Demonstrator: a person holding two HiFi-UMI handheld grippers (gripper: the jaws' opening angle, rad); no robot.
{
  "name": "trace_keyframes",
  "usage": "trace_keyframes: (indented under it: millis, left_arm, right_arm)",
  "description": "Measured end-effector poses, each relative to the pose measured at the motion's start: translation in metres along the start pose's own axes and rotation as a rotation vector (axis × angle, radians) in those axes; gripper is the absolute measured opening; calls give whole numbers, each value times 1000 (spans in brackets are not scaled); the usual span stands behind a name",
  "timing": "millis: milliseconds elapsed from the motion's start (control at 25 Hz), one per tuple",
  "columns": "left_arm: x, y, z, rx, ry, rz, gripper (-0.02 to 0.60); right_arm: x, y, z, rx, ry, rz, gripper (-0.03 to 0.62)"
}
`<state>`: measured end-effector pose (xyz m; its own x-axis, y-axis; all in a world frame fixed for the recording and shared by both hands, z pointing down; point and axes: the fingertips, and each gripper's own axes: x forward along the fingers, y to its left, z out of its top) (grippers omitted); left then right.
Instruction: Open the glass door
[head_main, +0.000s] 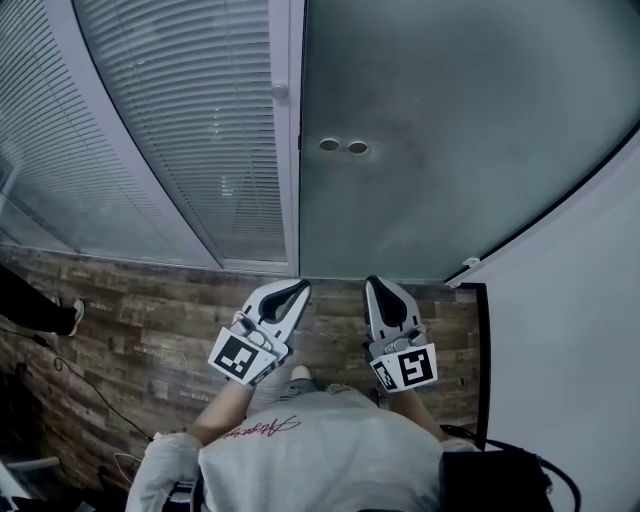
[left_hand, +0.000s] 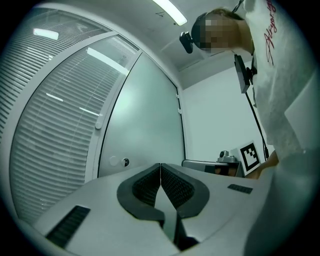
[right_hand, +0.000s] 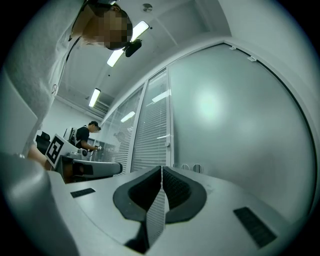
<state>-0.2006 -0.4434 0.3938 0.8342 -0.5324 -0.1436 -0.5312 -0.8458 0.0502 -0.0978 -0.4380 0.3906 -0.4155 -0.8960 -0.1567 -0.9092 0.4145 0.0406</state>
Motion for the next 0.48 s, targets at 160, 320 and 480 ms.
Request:
trace_keyframes:
  millis: [160,320,480]
  left_arm:
    - [11,10,-4,-8,-8,19,17]
    - [15,15,-7,-24,-12,48,17]
    - [15,13,-7,-38,-11,66,17]
  right_arm:
    - [14,-7,-2,-9,-3,17,20]
    - [37,-22,-3,-30,5,32,20]
    - [64,-31,0,-81,4,64,20]
